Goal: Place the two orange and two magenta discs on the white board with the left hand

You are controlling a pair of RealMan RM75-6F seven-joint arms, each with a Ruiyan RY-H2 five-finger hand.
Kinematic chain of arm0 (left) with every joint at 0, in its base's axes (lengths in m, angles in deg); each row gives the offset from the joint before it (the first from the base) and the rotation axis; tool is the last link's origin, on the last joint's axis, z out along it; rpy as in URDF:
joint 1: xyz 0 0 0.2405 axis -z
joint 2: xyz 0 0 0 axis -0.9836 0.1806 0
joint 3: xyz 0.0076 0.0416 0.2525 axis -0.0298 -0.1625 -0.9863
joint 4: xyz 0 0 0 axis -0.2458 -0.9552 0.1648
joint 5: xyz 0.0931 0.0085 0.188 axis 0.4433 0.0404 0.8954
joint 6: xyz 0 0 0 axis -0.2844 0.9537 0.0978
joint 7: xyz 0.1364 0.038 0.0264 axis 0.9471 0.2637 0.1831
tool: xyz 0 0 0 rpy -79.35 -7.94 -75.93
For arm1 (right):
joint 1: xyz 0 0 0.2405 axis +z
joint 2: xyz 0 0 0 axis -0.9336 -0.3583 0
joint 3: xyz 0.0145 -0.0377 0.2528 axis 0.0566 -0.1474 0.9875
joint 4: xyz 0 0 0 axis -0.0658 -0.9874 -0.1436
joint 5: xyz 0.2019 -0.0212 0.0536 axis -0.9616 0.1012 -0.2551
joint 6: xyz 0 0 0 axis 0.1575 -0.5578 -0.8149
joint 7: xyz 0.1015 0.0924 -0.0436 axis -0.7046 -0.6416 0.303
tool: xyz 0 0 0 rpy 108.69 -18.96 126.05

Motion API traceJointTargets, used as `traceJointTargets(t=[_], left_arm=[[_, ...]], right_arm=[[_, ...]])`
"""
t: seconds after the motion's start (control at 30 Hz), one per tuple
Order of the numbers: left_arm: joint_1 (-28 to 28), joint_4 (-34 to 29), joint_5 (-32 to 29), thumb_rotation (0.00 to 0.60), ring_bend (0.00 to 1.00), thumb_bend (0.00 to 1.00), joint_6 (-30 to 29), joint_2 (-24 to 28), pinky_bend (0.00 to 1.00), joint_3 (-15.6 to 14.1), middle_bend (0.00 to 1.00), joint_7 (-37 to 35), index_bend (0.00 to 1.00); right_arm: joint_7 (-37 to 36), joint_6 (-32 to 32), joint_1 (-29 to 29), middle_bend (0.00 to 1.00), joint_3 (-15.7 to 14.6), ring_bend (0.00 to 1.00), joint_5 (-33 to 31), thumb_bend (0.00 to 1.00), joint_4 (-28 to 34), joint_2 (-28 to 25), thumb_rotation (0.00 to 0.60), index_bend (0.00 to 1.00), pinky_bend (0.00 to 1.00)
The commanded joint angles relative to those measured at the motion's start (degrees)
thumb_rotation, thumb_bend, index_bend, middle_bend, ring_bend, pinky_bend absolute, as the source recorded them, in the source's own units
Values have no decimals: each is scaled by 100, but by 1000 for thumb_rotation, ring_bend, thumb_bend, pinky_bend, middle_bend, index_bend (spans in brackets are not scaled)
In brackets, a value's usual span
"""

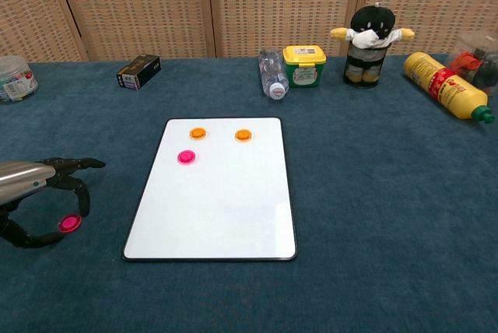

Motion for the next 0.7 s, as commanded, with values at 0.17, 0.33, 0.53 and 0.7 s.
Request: traceJointTargets(t=[0.17,0.33,0.53,0.7], left_arm=[[0,13,-36,600,0,337,29,-33,0,26,0,4,625],[-8,15,-63,600,0,338,15,-24,0,60,0,-28,627],[44,-37,-125,600,0,335,43,16,0,163,0,-67,627],[350,-343,-222,600,0,334,177,104,0,517,0,-79,627]], right_arm=[[-35,10,1,0,-2,0,2,28,0,-9,600,0,0],[-46,14,1,0,-2,0,2,28,2,-13,600,0,0],[-43,18,1,0,-4,0,-1,28,8,-15,600,0,0],[-38,24,3,0,-3,0,-6,28,15,-17,600,0,0]])
